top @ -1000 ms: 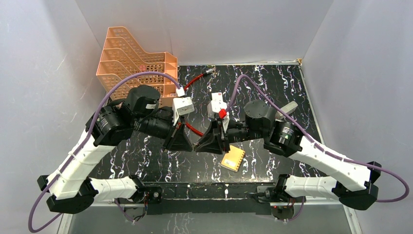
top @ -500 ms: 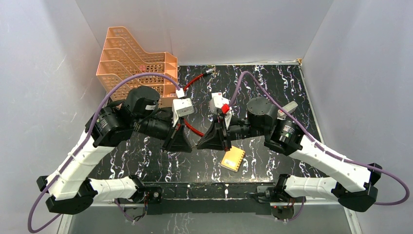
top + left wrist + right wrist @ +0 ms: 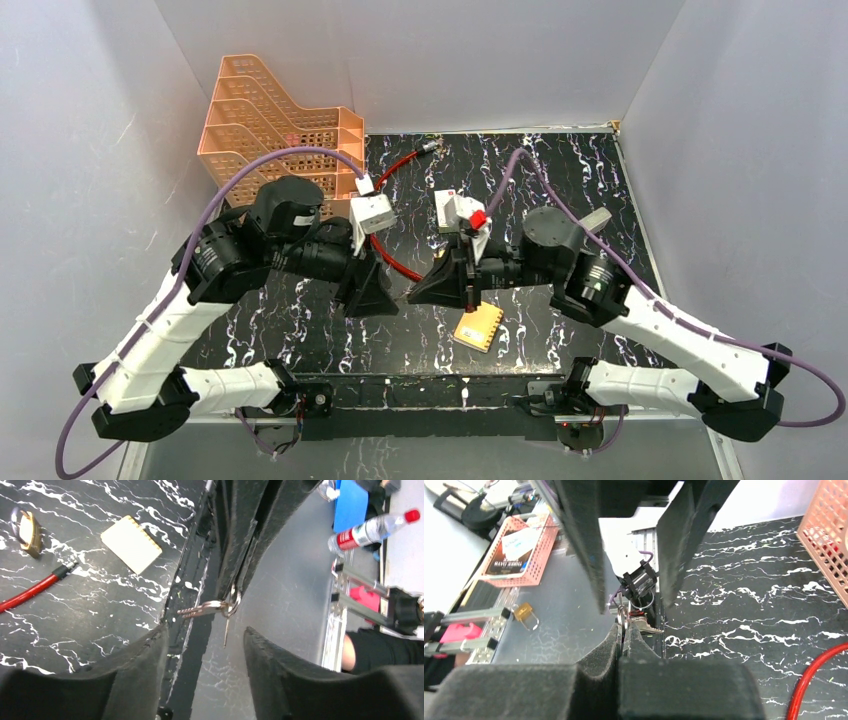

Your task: Unlock with the key

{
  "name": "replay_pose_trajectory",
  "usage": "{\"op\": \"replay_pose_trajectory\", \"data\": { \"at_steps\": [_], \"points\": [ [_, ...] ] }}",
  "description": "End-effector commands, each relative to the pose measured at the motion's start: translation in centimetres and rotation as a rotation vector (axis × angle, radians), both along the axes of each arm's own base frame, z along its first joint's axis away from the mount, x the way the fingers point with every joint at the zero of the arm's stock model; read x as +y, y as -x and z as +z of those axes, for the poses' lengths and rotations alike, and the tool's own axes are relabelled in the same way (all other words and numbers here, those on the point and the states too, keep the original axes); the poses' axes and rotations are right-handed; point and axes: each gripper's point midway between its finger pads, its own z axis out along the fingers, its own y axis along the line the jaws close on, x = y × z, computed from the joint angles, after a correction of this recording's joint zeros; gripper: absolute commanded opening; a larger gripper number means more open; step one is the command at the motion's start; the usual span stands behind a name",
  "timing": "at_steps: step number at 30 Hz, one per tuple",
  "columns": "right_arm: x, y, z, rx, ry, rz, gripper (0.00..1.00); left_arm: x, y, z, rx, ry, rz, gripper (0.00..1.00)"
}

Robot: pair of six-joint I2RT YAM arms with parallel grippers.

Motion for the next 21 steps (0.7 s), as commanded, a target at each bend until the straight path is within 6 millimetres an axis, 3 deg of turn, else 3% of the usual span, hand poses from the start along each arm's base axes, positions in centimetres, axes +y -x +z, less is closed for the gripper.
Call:
{"op": "replay_pose_trajectory", "data": {
  "at_steps": [1, 2, 3, 10, 13, 16, 19, 21],
  "points": [
    [-1.4, -1.2, 4.5, 0.002, -0.201, -0.141, 0.0, 0.7, -1.0, 2.3, -0.115, 0.094, 0.087, 0.7],
    [-1.9, -1.6, 4.9, 0.005, -0.229, -0.179, 0.0, 0.9, -1.3, 2.9, -0.142, 0.113, 0.111, 0.88],
    [-2.3, -2.1, 5.1, 0.014, -0.248, -0.22, 0.0, 1.2, -1.7, 3.5, -0.171, 0.131, 0.14, 0.97],
    [-6.6, -3.5, 7.4, 0.041, -0.501, -0.409, 0.0, 3.2, -3.6, 7.3, -0.318, 0.359, 0.357, 0.98],
    [-7.9, -4.1, 8.2, 0.067, -0.581, -0.463, 0.0, 3.6, -4.2, 7.9, -0.322, 0.474, 0.438, 0.98],
    [-9.0, -5.0, 8.3, 0.086, -0.621, -0.534, 0.0, 4.1, -5.9, 7.4, -0.308, 0.576, 0.568, 0.98],
    [-10.5, -6.8, 7.4, 0.095, -0.602, -0.663, 0.0, 5.5, -9.9, 3.1, -0.179, 0.58, 0.874, 0.98],
    [-11.8, -7.9, 6.6, 0.082, -0.579, -0.757, 0.0, 5.5, -11.4, 0.4, -0.157, 0.57, 0.96, 0.98]
  ]
}}
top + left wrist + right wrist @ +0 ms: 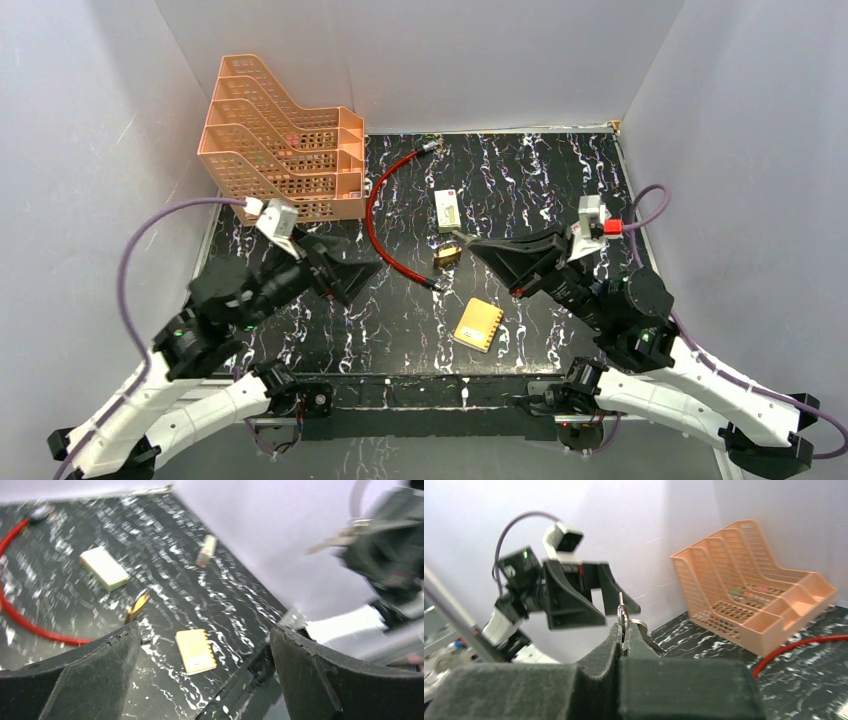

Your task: Unlock with the key

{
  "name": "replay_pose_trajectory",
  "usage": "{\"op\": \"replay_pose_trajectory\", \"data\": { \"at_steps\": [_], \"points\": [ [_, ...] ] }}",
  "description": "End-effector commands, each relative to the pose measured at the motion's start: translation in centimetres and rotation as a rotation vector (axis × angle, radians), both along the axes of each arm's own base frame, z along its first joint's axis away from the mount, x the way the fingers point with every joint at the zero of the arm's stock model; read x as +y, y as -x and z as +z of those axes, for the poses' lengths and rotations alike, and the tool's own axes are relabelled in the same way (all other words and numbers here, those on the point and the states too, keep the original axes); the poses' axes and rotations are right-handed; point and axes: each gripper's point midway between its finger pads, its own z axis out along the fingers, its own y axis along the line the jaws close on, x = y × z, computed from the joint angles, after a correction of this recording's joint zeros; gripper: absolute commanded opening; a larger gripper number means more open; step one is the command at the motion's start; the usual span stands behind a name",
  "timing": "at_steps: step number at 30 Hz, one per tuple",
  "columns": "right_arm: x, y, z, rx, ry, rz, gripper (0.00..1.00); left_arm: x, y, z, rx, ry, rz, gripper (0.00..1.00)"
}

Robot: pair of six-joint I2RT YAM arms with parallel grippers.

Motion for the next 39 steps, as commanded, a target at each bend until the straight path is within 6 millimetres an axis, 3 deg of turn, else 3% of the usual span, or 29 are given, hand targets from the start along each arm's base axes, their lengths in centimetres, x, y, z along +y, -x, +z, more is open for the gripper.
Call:
{"op": "replay_pose_trajectory", "data": {
  "at_steps": [1, 7, 9, 14, 19, 24, 27, 30, 39],
  "points": [
    [-4.0, -2.9, 1.0, 0.029, -0.065, -0.239, 0.0, 0.8, -5.7, -3.4, 0.128, 0.167, 0.32, 0.98],
    [-6.7, -4.4, -1.4, 0.076, 0.037, -0.39, 0.0, -2.4, -9.5, -9.3, 0.248, 0.229, 0.404, 0.98],
    [-7.0, -4.8, -2.7, 0.102, 0.076, -0.423, 0.0, -3.5, -10.7, -11.2, 0.297, 0.18, 0.436, 0.98],
    [-7.0, -5.2, -4.7, 0.13, 0.187, -0.443, 0.0, -8.6, -12.4, -16.3, 0.332, -0.169, 0.303, 0.98],
    [-7.3, -4.7, -4.5, 0.092, 0.231, -0.432, 0.0, -10.4, -13.8, -21.8, 0.306, -0.524, 0.122, 0.95],
    [-7.7, -4.0, -4.3, 0.073, 0.25, -0.41, 0.0, -10.0, -15.4, -24.3, 0.313, -0.547, 0.068, 0.98],
    [-8.0, -3.8, -4.2, 0.065, 0.251, -0.406, 0.0, -10.3, -15.3, -24.5, 0.216, -0.515, -0.032, 0.98],
    [-8.5, -3.6, -3.8, 0.051, 0.246, -0.411, 0.0, -10.0, -16.7, -25.2, 0.168, -0.491, -0.057, 0.98],
    [-8.4, -3.3, -2.8, 0.017, 0.258, -0.395, 0.0, -13.4, -16.7, -28.5, -0.064, -0.541, -0.344, 0.95]
  ]
}}
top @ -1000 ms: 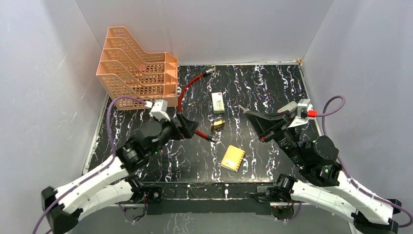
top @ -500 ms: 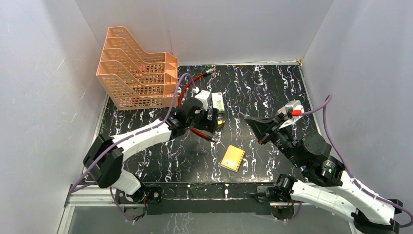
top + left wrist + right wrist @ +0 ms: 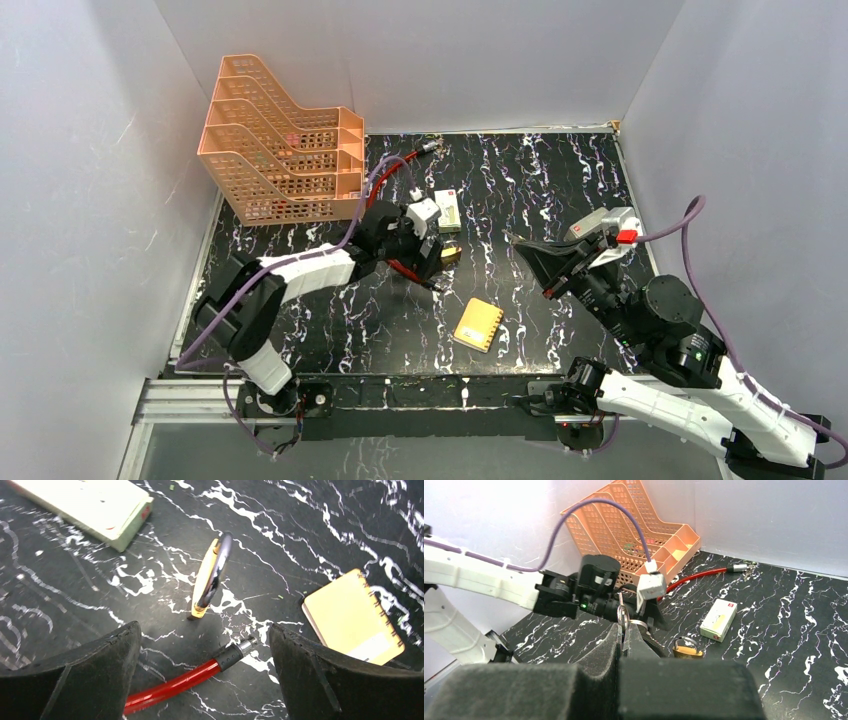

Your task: Unlock with the key

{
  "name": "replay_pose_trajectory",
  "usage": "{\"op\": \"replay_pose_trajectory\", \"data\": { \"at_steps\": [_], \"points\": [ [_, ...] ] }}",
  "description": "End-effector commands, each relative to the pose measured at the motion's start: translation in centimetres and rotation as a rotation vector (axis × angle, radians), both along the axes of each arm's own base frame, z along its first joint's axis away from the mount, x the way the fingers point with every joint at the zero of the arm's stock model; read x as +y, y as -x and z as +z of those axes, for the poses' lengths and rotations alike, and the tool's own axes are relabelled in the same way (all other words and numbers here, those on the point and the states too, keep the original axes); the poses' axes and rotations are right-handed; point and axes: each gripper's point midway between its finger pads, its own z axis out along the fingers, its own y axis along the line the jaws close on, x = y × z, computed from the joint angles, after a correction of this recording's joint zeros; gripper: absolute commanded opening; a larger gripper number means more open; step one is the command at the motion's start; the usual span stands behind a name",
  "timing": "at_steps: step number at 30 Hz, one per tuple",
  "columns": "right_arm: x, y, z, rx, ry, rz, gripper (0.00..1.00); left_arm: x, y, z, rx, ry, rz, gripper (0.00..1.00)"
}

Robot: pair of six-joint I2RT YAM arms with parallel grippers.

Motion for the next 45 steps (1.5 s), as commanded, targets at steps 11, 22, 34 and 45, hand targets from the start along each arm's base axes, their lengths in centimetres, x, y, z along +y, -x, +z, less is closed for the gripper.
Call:
{"op": "replay_pose_trajectory", "data": {
  "at_steps": [11, 22, 34, 45],
  "points": [
    [-1.4, 0.4, 3.2, -0.058, -0.048, -0.016, 0.0, -3.5, -2.6, -3.7, -0.143, 0.035, -0.311, 0.79],
    [-1.6, 0.1, 2.7, -0.058, -0.032, -0.038, 0.0, -4.9, -3.7, -3.4, -0.184, 0.094, -0.325, 0.69],
    [-1.1, -0.1, 2.4, -0.052, -0.031, -0.032, 0.0, -5.7, -2.8, -4.4, -0.13, 0.098, -0.386, 0.35],
    [-1.0, 0.1, 2.4, -0.046, -0.033, -0.023, 0.0, -5.2, -2.3, -4.5, -0.135, 0.086, -0.373, 0.0]
  ]
}}
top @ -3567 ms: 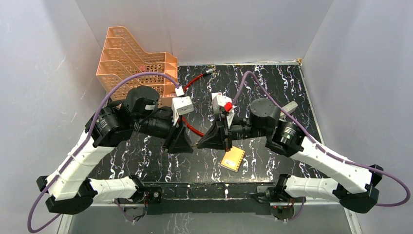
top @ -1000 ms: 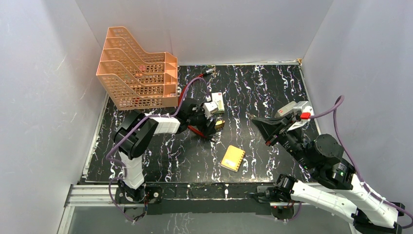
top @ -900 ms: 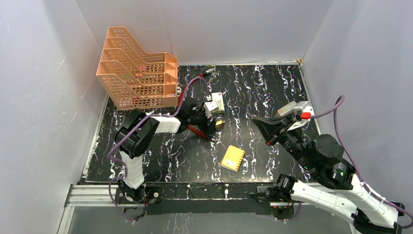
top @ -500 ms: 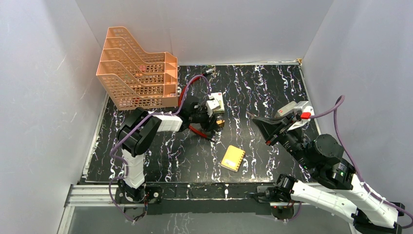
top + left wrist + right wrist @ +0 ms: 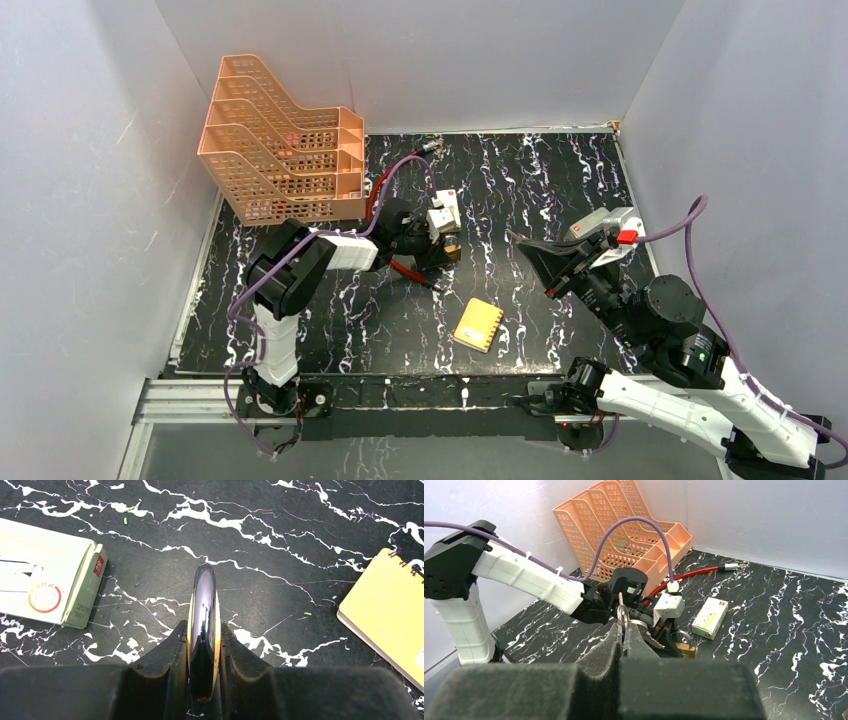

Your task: Unlock with the key

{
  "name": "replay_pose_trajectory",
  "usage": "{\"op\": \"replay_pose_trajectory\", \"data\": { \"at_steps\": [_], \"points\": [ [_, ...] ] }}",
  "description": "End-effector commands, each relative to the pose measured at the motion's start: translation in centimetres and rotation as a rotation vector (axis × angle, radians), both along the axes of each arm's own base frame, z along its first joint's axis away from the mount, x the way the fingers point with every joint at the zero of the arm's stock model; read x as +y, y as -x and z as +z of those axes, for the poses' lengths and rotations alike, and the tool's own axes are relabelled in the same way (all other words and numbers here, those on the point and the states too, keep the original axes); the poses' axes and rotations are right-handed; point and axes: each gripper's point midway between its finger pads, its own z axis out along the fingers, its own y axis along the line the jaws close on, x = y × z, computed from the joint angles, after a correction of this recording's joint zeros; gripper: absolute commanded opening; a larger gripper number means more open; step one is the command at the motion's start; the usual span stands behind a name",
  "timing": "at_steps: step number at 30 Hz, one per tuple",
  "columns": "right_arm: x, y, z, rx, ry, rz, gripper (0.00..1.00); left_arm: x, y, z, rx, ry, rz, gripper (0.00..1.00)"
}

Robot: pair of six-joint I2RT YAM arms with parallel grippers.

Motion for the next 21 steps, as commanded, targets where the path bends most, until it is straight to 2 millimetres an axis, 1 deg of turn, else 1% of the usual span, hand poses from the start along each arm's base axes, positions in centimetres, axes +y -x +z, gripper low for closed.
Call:
{"op": "replay_pose_trajectory", "data": {
  "at_steps": [1, 3, 5, 7, 9, 11, 13, 14, 18, 21],
  "points": [
    [-0.4, 0.1, 2.1, -0.031, -0.056, -0.003, 0.0, -0.2, -0.3, 2.3, -0.067, 0.038, 0.004, 0.0],
    [-0.2, 0.1, 2.0, -0.031, -0.054, 0.002, 0.0, 0.1, -1.0, 4.2, -0.109, 0.049, 0.044, 0.0],
    [0.1, 0.2, 2.2, -0.031, -0.056, 0.016, 0.0, 0.4, -1.7, 7.0, -0.137, 0.071, 0.103, 0.0],
    [0.5, 0.4, 2.6, -0.033, -0.058, 0.036, 0.0, 1.3, -2.6, 10.9, -0.169, 0.115, 0.214, 0.0],
    [1.0, 0.6, 3.0, -0.039, -0.061, 0.06, 0.0, 2.4, -2.4, 15.0, -0.187, 0.187, 0.298, 0.0],
    [1.8, 0.8, 3.5, -0.044, -0.063, 0.09, 0.0, 3.7, -1.1, 18.9, -0.184, 0.273, 0.357, 0.0],
    [2.8, 1.0, 3.8, -0.04, -0.06, 0.129, 0.0, 5.2, 0.5, 21.9, -0.167, 0.354, 0.409, 0.0],
    [3.5, 1.1, 3.7, -0.033, -0.053, 0.152, 0.0, 6.3, 1.7, 23.9, -0.166, 0.403, 0.435, 0.0],
    [5.5, 1.8, 4.1, -0.021, -0.063, 0.236, 0.0, 9.0, 5.6, 27.3, -0.063, 0.548, 0.495, 0.0],
    [7.1, 2.0, 4.0, -0.001, -0.069, 0.288, 0.0, 10.7, 8.1, 28.9, 0.047, 0.662, 0.538, 0.0]
  ]
}}
